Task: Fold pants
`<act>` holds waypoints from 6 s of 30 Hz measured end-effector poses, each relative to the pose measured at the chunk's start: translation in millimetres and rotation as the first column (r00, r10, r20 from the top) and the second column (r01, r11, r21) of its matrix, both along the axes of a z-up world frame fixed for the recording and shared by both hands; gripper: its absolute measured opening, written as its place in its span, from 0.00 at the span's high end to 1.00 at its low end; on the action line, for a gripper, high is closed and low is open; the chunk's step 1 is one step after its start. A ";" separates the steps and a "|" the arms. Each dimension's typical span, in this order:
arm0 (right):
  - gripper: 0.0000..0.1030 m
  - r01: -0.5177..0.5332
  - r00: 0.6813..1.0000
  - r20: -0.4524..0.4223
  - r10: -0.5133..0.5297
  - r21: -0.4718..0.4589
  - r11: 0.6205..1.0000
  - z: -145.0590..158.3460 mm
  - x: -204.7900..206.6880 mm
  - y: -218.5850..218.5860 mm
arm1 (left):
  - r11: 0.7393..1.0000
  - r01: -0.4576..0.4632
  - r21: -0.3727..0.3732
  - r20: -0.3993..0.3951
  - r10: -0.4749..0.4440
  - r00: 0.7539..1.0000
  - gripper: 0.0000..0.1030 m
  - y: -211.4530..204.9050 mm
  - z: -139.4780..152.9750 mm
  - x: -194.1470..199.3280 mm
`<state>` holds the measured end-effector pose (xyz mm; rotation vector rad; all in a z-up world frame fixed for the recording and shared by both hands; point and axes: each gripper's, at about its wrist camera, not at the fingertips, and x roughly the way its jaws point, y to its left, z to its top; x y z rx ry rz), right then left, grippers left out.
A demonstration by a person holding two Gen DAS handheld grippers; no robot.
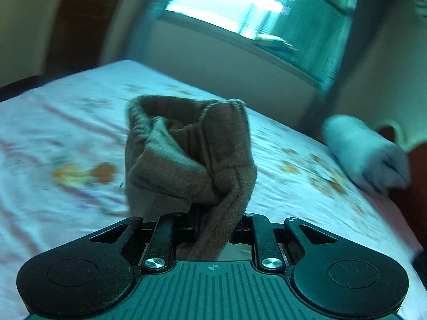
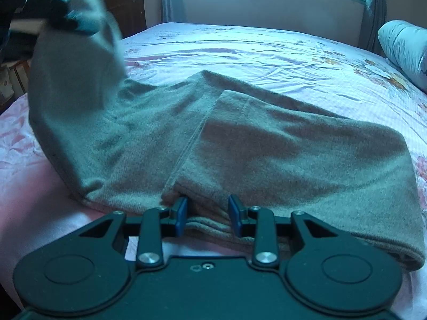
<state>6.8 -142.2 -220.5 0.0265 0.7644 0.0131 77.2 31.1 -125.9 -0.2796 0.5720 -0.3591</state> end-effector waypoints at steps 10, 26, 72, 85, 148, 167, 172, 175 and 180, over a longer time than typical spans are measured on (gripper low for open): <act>0.73 -0.047 0.999 0.007 0.047 0.069 0.997 2.8 -1.4 -14.7 | 0.909 0.415 0.024 -0.110 -0.410 0.905 0.82 -123.8 -16.2 -19.4; 0.42 0.114 0.992 0.015 -0.125 0.315 0.942 41.9 -67.7 -141.8 | 0.819 0.508 0.265 -0.092 -0.503 0.859 0.82 -173.7 -32.9 -50.9; 0.88 0.286 0.957 -0.066 -0.283 0.392 0.875 65.5 -37.0 -184.1 | 0.949 0.145 0.281 -0.117 -0.116 0.986 0.15 -54.4 -33.5 -49.2; 0.48 0.380 0.922 -0.098 -0.373 0.399 0.834 52.5 -58.8 -212.3 | 0.948 0.154 0.279 -0.133 -0.121 0.984 0.15 -63.9 -45.7 -45.2; 0.90 0.130 0.991 -0.023 -0.132 0.396 0.909 64.5 38.0 -170.7 | 0.961 0.226 0.161 -0.331 -0.163 0.929 0.10 -83.8 -82.9 -19.3; 0.58 0.297 0.950 0.004 -0.312 0.294 0.908 77.4 -34.7 -205.2 | 0.921 0.225 0.317 -0.251 -0.148 0.957 0.08 -109.8 -34.3 -35.0; 0.36 0.268 0.946 0.108 -0.307 0.275 0.923 107.7 -58.7 -202.4 | 0.920 0.218 0.326 -0.226 -0.148 0.963 0.04 -106.9 -23.7 -32.4; 0.09 0.271 0.941 0.122 -0.316 0.285 0.919 113.6 -63.2 -206.7 | 0.929 0.202 0.309 -0.222 -0.137 0.965 0.02 -98.0 -20.5 -18.0; 0.06 0.365 0.925 -0.017 -0.379 0.318 0.875 74.7 -51.6 -241.3 | 0.933 0.184 0.308 -0.278 -0.097 0.956 0.02 -84.8 -43.3 17.7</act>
